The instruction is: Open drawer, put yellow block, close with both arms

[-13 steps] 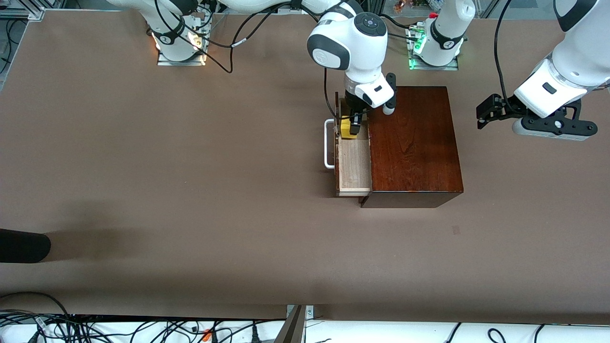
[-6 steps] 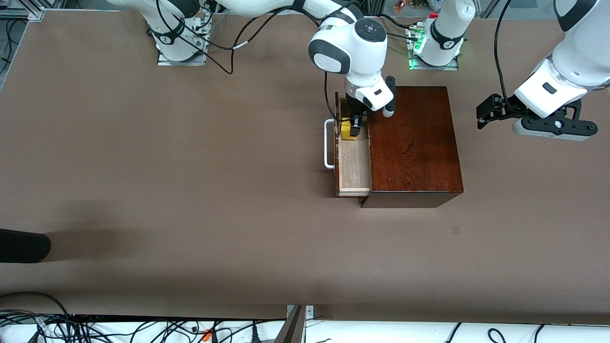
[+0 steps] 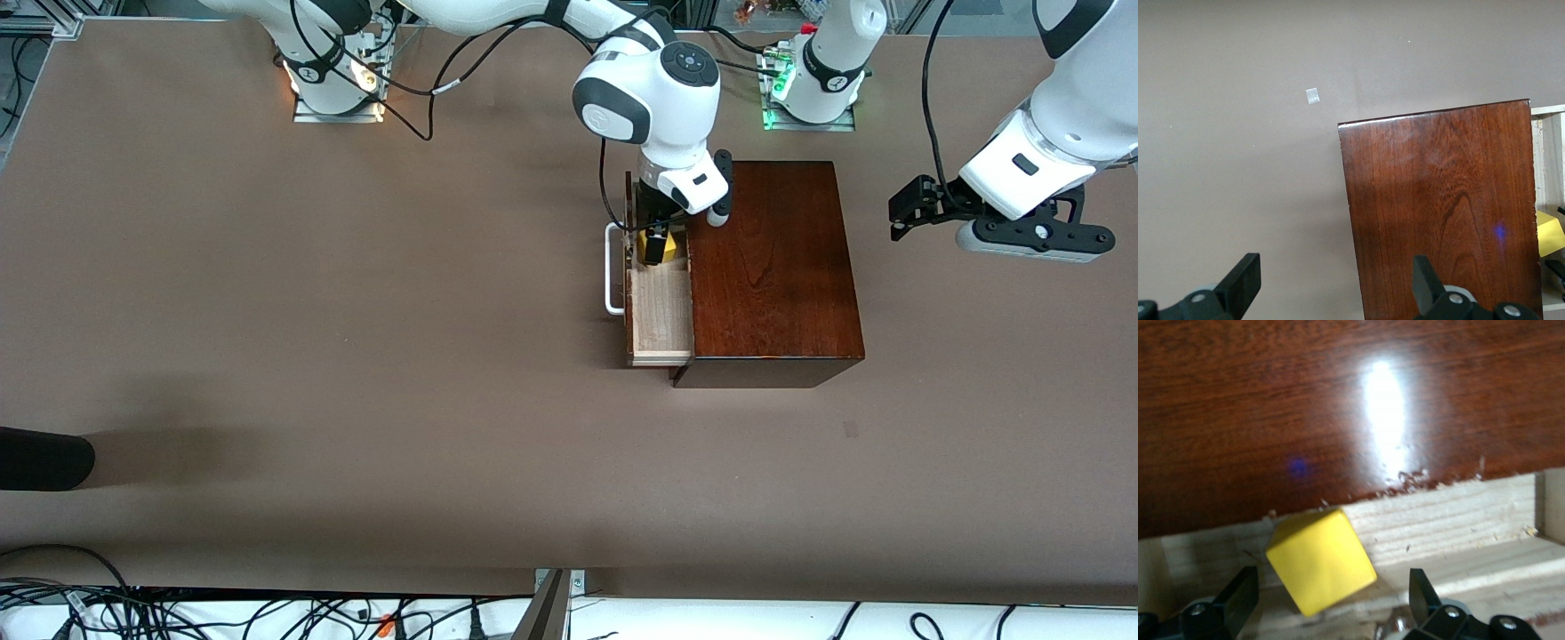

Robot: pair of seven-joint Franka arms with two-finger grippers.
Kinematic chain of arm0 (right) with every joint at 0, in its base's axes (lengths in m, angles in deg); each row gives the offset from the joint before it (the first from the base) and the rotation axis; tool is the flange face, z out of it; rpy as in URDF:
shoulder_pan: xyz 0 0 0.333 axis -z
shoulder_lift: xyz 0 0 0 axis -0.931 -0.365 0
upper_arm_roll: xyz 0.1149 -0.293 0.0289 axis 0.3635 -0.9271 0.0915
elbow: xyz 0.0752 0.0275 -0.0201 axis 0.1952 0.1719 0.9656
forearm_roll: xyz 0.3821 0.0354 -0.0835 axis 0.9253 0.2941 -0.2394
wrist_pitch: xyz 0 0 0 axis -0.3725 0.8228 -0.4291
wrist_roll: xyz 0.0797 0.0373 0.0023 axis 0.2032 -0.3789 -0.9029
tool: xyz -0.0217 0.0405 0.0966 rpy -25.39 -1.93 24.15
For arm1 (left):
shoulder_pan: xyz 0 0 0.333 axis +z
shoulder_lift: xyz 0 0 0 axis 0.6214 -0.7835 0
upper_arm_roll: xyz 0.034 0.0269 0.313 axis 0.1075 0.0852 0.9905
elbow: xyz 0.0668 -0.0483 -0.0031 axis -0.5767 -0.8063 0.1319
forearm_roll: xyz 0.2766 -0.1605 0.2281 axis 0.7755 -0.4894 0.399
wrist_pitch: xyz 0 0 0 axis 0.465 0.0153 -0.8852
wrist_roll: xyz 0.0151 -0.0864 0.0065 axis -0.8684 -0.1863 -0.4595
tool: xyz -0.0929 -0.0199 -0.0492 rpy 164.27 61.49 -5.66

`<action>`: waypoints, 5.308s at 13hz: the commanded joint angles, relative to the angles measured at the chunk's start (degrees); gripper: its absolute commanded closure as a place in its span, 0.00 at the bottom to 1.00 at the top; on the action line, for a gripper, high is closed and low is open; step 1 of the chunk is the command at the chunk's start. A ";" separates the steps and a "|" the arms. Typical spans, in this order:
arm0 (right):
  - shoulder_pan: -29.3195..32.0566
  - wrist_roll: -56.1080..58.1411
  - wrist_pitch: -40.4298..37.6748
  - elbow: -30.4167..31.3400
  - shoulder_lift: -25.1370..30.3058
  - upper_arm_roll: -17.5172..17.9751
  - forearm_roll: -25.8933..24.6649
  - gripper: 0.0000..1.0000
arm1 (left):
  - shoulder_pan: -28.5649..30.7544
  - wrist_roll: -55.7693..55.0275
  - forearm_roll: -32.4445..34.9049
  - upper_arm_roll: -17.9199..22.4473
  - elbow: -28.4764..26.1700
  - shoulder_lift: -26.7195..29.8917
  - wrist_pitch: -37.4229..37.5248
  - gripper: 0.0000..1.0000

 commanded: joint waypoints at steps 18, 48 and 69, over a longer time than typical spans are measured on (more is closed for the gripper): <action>37.03 -2.10 -15.63 30.94 45.22 -16.06 28.79 0.00 | -12.93 6.58 -1.20 -8.84 10.05 -15.93 0.55 0.00; 40.99 -15.92 -16.75 36.46 48.35 -21.43 23.25 0.00 | -20.44 56.61 3.90 -8.67 18.51 -38.99 -0.51 1.00; 41.08 -16.18 -16.39 36.11 47.99 -21.52 23.60 0.00 | -4.35 20.02 3.28 -4.73 26.69 -18.96 12.42 0.00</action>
